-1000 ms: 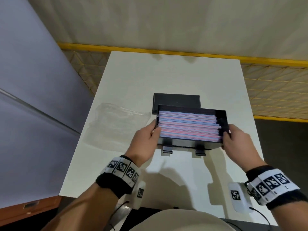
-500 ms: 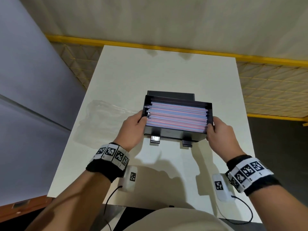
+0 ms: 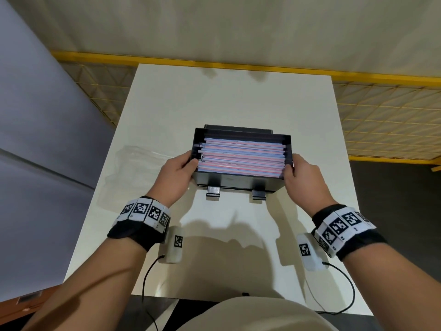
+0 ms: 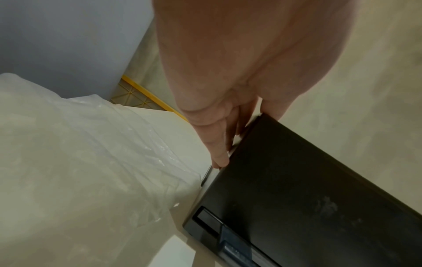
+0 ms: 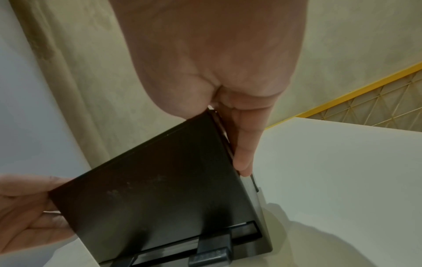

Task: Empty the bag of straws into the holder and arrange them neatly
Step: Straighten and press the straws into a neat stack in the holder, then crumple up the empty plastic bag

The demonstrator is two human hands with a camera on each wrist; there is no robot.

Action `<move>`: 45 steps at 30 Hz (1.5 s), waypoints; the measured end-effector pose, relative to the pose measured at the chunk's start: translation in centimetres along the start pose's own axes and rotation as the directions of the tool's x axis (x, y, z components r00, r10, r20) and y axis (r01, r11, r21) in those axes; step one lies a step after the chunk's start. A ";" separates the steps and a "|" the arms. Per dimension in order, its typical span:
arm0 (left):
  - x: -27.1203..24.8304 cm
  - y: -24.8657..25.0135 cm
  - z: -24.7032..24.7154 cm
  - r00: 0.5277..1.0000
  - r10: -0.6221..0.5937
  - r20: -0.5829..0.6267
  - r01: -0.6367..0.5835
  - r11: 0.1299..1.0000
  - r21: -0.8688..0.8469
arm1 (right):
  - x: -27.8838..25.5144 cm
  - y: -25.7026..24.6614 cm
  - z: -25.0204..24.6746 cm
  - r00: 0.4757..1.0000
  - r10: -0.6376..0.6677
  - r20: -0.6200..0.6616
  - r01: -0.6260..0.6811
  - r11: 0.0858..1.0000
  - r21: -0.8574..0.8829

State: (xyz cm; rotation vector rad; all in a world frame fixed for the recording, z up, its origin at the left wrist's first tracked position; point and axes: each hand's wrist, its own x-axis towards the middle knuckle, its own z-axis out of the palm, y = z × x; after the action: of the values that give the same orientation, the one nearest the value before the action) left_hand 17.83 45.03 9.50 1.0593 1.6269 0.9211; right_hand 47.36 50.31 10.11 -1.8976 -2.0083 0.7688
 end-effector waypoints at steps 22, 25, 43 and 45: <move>-5.5 -14.5 -8.2 0.941 -0.291 -0.175 0.293 0.437 0.850 | -5.0 -4.6 0.4 0.814 -0.494 -0.306 0.489 0.866 -0.099; -5.9 -12.6 -8.8 0.988 -0.133 -0.082 0.141 0.539 0.830 | -6.0 -8.3 2.6 0.682 -0.720 -0.127 0.706 0.694 -0.140; -10.2 6.7 -8.4 0.463 0.885 0.044 -0.736 0.356 0.577 | -5.1 -26.8 1.4 0.715 -0.224 0.663 -0.615 0.250 0.748; -9.6 7.1 -7.9 0.440 0.898 -0.012 -0.766 0.382 0.517 | -6.0 -26.4 1.3 0.749 -0.258 0.611 -0.576 0.204 0.792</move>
State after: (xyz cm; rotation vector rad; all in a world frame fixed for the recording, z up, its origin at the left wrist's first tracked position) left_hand 13.38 37.77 20.99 2.3355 1.5015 1.4576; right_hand 25.23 44.18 24.44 -0.9946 -0.7987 2.3326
